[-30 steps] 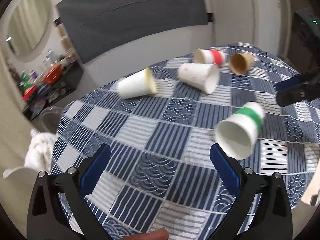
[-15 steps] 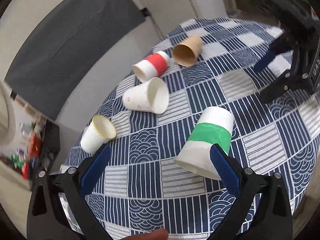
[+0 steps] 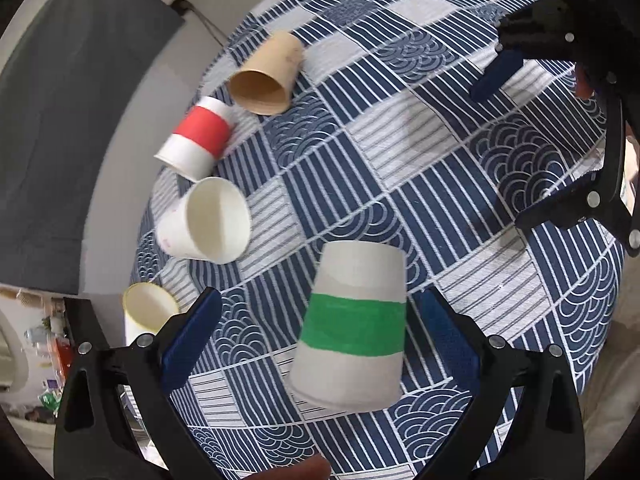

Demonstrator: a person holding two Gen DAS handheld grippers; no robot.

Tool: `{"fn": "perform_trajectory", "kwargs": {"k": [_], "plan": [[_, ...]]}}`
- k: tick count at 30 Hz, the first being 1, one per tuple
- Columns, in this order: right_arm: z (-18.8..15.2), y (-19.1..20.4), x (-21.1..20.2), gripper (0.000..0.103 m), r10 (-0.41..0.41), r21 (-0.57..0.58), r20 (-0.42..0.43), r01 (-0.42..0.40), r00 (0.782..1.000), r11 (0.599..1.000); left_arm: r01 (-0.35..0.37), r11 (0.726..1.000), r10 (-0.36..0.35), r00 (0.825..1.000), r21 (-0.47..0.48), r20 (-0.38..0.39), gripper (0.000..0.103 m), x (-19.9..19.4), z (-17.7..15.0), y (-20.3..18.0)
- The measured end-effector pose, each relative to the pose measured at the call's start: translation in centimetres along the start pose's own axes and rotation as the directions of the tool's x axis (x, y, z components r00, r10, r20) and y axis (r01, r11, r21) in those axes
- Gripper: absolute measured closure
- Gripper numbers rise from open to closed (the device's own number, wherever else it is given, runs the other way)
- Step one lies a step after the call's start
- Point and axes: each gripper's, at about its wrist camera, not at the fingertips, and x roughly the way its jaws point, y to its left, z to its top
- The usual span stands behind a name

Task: Flip cup upside down
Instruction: 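Grasp the green-banded cup with the left gripper, rim facing down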

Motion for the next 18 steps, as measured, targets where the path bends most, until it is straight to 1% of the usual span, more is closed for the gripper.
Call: {"fn": "perform_trajectory", "kwargs": {"k": [2,4,6,7,8,9,13,15,16,18], "plan": [[-0.2,0.1,0.0,0.008,-0.017,-0.016,0.007,0.017,1.0,1.0,0.04,0.999,-0.039,0.998,0.014,-0.047,0.008,0.8,0.4,-0.2],[-0.6,0.2,-0.1,0.008,-0.058,-0.035,0.013,0.058,0.998,0.998,0.08,0.997,-0.079,0.993,0.013,-0.09,0.013,1.7,0.7,-0.3],[-0.9,0.4,-0.1,0.008,-0.095,-0.062,0.031,0.097,0.995,0.993,0.115,0.993,-0.114,0.987,0.0,-0.114,0.027,2.5,0.8,-0.2],[-1.1,0.4,-0.1,0.008,-0.111,-0.077,0.038,0.113,0.993,0.991,0.123,0.992,-0.122,0.986,-0.002,-0.116,0.03,2.7,0.8,-0.3],[-1.2,0.5,-0.1,0.008,-0.12,-0.091,0.043,0.124,0.992,0.988,0.122,0.992,-0.121,0.987,0.003,-0.11,0.04,2.8,0.9,-0.3],[-1.4,0.5,-0.1,0.008,-0.131,-0.101,0.049,0.136,0.99,0.986,0.121,0.993,-0.119,0.988,0.006,-0.101,0.044,2.8,1.0,-0.4],[-1.7,0.4,-0.4,0.008,-0.168,-0.112,0.06,0.174,0.984,0.978,0.134,0.991,-0.136,0.989,-0.028,-0.06,0.044,2.6,0.9,-0.1],[-1.9,0.4,-0.6,0.008,-0.186,-0.115,0.067,0.193,0.98,0.974,0.137,0.989,-0.139,0.99,-0.053,-0.026,0.044,2.0,0.9,0.4],[-2.0,0.5,-0.8,0.008,-0.191,-0.119,0.07,0.198,0.979,0.973,0.143,0.987,-0.144,0.99,-0.071,-0.005,0.045,1.7,0.8,0.7],[-2.1,0.8,-1.0,0.008,-0.202,-0.129,0.079,0.211,0.976,0.969,0.151,0.981,-0.145,0.988,-0.118,0.062,0.045,0.7,0.4,1.4]]}}
